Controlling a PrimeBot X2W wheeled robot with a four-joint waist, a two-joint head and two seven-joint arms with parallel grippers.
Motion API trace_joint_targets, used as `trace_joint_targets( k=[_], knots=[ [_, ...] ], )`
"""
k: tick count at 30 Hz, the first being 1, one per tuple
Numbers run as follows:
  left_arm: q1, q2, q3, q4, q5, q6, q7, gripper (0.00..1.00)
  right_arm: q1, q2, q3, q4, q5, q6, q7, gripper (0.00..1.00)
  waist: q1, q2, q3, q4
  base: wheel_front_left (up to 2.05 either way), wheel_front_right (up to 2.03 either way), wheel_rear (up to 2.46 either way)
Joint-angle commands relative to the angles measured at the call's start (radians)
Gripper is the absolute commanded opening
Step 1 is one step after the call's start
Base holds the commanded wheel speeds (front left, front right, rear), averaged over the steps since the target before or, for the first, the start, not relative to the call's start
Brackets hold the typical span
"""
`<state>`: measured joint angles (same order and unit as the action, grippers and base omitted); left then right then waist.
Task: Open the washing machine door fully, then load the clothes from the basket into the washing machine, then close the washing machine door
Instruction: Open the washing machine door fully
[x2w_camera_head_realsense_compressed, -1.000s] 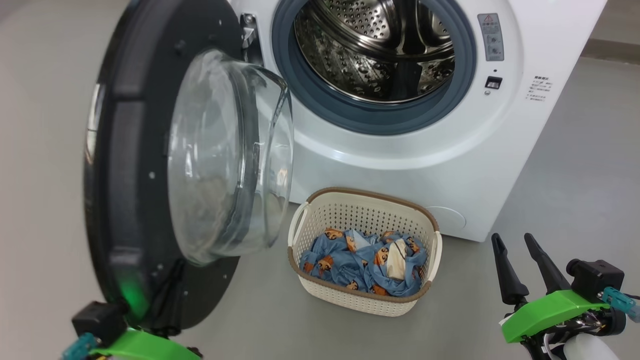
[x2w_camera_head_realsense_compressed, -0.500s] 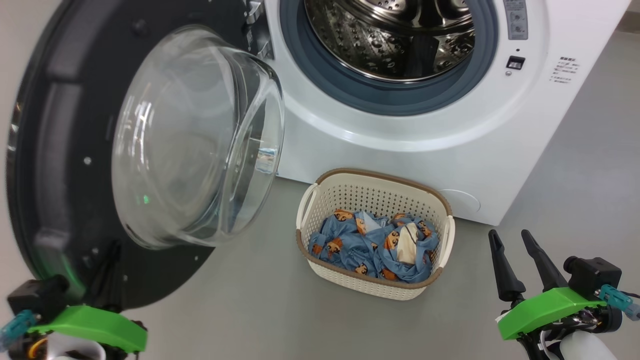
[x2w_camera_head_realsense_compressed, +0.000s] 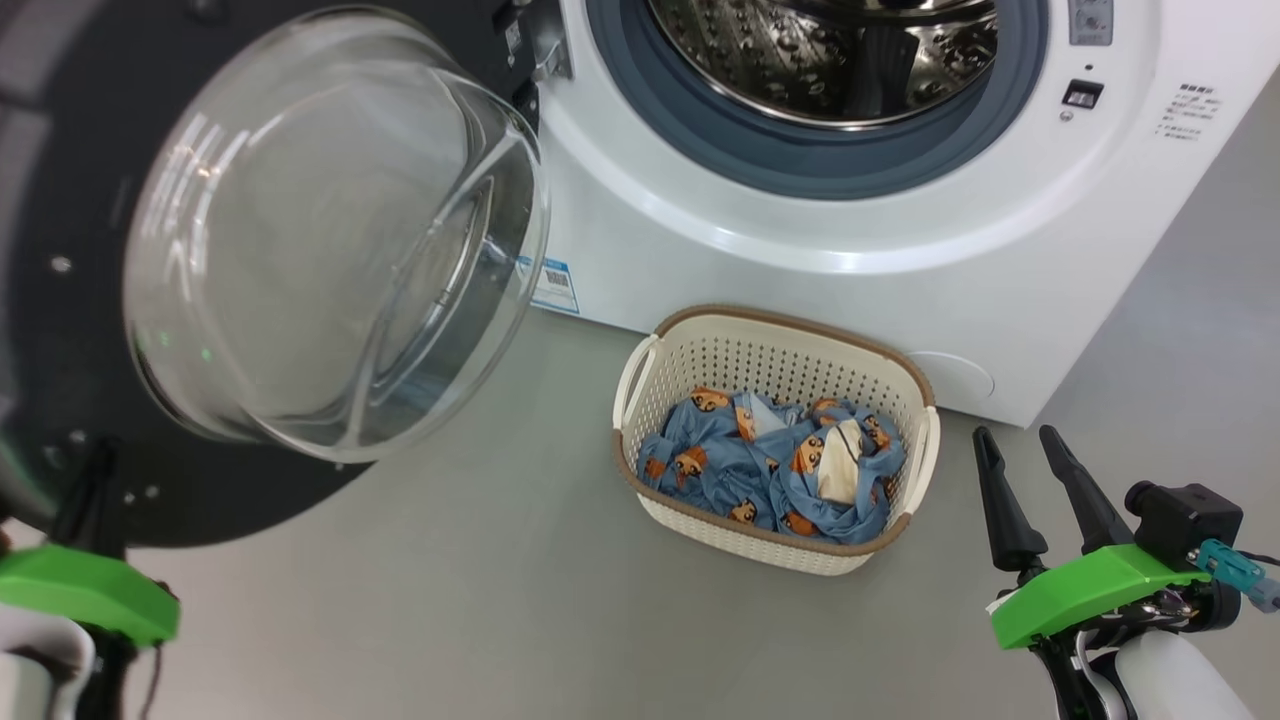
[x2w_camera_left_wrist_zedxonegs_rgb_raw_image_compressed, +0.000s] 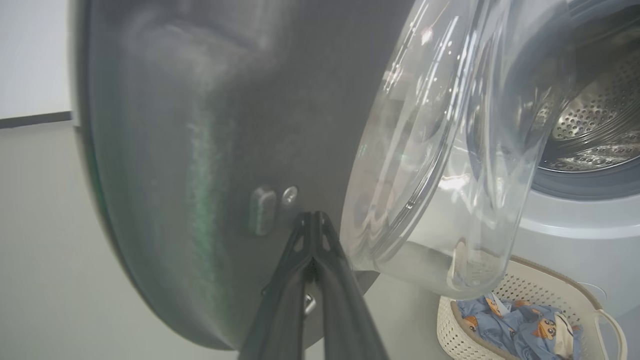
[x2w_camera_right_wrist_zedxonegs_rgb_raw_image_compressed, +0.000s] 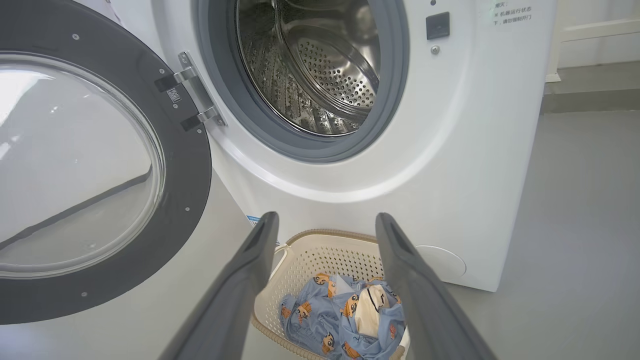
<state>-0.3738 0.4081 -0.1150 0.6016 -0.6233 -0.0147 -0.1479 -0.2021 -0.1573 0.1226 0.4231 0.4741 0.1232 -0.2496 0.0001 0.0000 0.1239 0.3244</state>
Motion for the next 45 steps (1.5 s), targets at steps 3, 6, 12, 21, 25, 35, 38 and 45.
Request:
trace_joint_targets(
  k=[3, 6, 12, 21, 25, 35, 38, 45],
  knots=[
    [-0.103, 0.09, 0.043, 0.04, 0.006, -0.015, 0.011, 0.0, -0.04, -0.007, 0.023, -0.022, -0.019, 0.008, -0.012, 1.0, -0.0001, 0.0, 0.027, 0.002, 0.0, 0.0, 0.0],
    [-0.132, 0.104, 0.04, 0.082, 0.005, -0.027, 0.021, 0.0, -0.047, -0.008, 0.025, -0.021, -0.02, 0.008, -0.012, 1.0, -0.0001, 0.0, 0.035, 0.001, 0.0, 0.0, 0.0],
    [-0.22, 0.145, 0.039, 0.219, 0.009, -0.044, 0.019, 0.0, -0.059, -0.002, 0.029, -0.016, -0.02, 0.008, -0.012, 1.0, -0.0001, 0.0, 0.054, -0.004, 0.0, 0.0, 0.0],
    [-0.334, 0.186, -0.018, 0.351, 0.058, -0.076, 0.003, 0.0, -0.07, 0.005, 0.029, -0.009, -0.021, 0.008, -0.012, 1.0, -0.0001, 0.0, 0.06, -0.003, 0.0, 0.0, 0.0],
    [-0.367, 0.189, -0.034, 0.409, 0.067, -0.083, -0.004, 0.0, -0.072, 0.006, 0.033, -0.006, -0.018, 0.008, -0.012, 1.0, -0.0001, 0.0, 0.057, -0.007, 0.0, 0.0, 0.0],
    [-0.401, 0.182, -0.058, 0.493, 0.068, -0.098, -0.043, 0.0, -0.066, 0.01, 0.03, -0.006, -0.013, 0.008, -0.012, 1.0, -0.0001, 0.0, 0.051, -0.018, 0.0, 0.0, 0.0],
    [-0.407, 0.179, -0.065, 0.508, 0.066, -0.102, -0.052, 0.0, -0.064, 0.011, 0.027, -0.008, -0.013, 0.008, -0.012, 1.0, -0.0001, 0.0, 0.05, -0.019, 0.0, 0.0, 0.0],
    [-0.407, 0.166, -0.087, 0.523, 0.064, -0.109, -0.072, 0.0, -0.06, 0.016, 0.024, -0.009, -0.011, 0.008, -0.012, 1.0, -0.0001, 0.0, 0.045, -0.019, 0.0, 0.0, 0.0]
  ],
)
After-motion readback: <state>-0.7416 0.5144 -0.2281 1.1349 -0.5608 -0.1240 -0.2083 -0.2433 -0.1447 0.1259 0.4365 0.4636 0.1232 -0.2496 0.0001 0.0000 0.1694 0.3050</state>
